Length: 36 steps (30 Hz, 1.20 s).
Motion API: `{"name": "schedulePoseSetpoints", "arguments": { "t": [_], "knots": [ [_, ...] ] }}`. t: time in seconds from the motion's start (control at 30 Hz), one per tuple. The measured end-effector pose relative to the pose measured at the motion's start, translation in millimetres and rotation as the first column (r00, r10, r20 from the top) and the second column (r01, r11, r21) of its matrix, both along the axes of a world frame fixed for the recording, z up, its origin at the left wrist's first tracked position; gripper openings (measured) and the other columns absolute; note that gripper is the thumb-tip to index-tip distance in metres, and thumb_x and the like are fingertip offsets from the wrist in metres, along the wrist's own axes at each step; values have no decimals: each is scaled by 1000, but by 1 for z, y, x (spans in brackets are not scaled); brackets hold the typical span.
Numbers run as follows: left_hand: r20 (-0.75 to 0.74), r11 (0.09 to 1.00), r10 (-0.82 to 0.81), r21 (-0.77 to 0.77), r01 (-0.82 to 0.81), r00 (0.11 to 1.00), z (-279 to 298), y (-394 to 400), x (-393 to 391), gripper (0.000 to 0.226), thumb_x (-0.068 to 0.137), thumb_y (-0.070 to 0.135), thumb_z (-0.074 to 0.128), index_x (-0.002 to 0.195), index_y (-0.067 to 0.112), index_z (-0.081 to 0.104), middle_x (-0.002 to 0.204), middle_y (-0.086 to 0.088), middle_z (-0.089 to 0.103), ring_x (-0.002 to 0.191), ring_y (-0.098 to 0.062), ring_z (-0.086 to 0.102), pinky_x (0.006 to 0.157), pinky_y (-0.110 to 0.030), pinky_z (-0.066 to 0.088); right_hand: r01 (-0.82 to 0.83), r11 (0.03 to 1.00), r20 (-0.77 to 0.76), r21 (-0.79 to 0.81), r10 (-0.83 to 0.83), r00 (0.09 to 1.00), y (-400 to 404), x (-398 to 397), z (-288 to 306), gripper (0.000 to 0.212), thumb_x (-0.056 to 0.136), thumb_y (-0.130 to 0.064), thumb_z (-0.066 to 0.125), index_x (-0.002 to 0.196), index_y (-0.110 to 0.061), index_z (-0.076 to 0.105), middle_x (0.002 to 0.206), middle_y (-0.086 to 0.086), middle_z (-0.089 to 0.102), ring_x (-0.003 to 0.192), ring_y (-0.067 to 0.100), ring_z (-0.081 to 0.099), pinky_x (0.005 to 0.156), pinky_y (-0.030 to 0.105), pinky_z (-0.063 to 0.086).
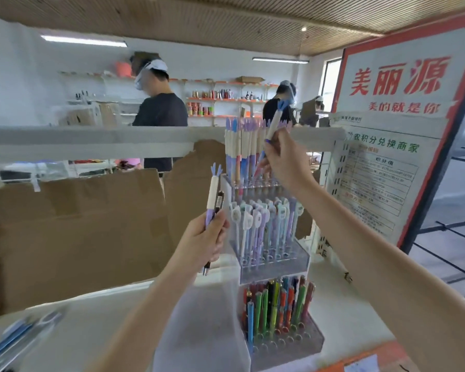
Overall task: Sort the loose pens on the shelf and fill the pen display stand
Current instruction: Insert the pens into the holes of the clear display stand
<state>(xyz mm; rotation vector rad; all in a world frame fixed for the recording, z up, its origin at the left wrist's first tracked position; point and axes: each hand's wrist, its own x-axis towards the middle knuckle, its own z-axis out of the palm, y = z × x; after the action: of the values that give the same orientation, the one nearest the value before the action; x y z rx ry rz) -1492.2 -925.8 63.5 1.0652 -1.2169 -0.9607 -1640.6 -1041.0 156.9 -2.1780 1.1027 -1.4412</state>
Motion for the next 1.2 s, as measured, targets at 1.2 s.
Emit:
{"name": "schedulePoseSetpoints", "arguments": {
  "t": [1.2],
  "knots": [
    [-33, 974, -224, 24, 225, 974, -43, 35, -25, 46, 83, 42, 44, 80, -3, 52, 49, 5, 34, 40, -8, 25, 36, -17, 25, -361, 773, 236, 521, 275, 932, 113, -12, -95, 17, 89, -20, 62, 77, -9, 68, 55, 0, 52, 46, 5, 41, 47, 13, 38]
  ]
}}
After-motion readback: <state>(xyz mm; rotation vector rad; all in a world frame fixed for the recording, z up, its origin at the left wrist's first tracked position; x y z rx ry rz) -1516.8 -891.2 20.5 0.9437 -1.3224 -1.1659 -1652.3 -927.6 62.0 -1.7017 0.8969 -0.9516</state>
